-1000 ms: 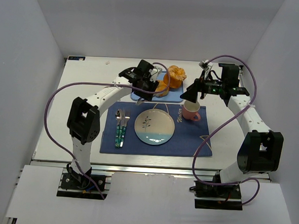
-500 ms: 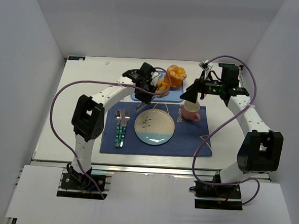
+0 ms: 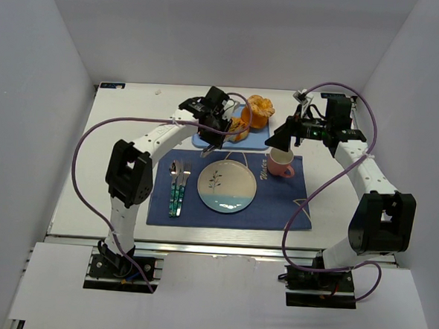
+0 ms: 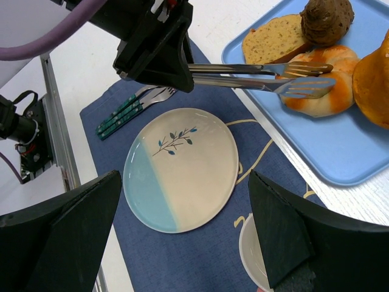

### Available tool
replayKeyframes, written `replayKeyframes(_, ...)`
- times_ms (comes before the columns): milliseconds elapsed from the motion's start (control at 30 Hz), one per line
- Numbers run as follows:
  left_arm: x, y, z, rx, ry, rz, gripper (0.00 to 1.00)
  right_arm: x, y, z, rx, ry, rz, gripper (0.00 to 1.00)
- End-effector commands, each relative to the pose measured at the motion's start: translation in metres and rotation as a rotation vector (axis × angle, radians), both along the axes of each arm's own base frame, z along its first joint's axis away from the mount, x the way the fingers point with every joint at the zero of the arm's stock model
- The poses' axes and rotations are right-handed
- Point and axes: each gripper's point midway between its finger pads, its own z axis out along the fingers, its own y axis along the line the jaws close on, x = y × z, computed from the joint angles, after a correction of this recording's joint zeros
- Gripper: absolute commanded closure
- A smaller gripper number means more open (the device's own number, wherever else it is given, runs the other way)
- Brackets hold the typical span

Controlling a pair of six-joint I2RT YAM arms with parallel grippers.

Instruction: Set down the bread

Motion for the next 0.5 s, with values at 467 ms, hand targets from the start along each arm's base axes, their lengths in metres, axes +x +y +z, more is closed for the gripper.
replayKeyframes(467,0.002,-0.003,0.102,-0.236,-0.158,0.034,1.0,-0.003,0.001,0.015,0.027,-0.044,0.018,0.11)
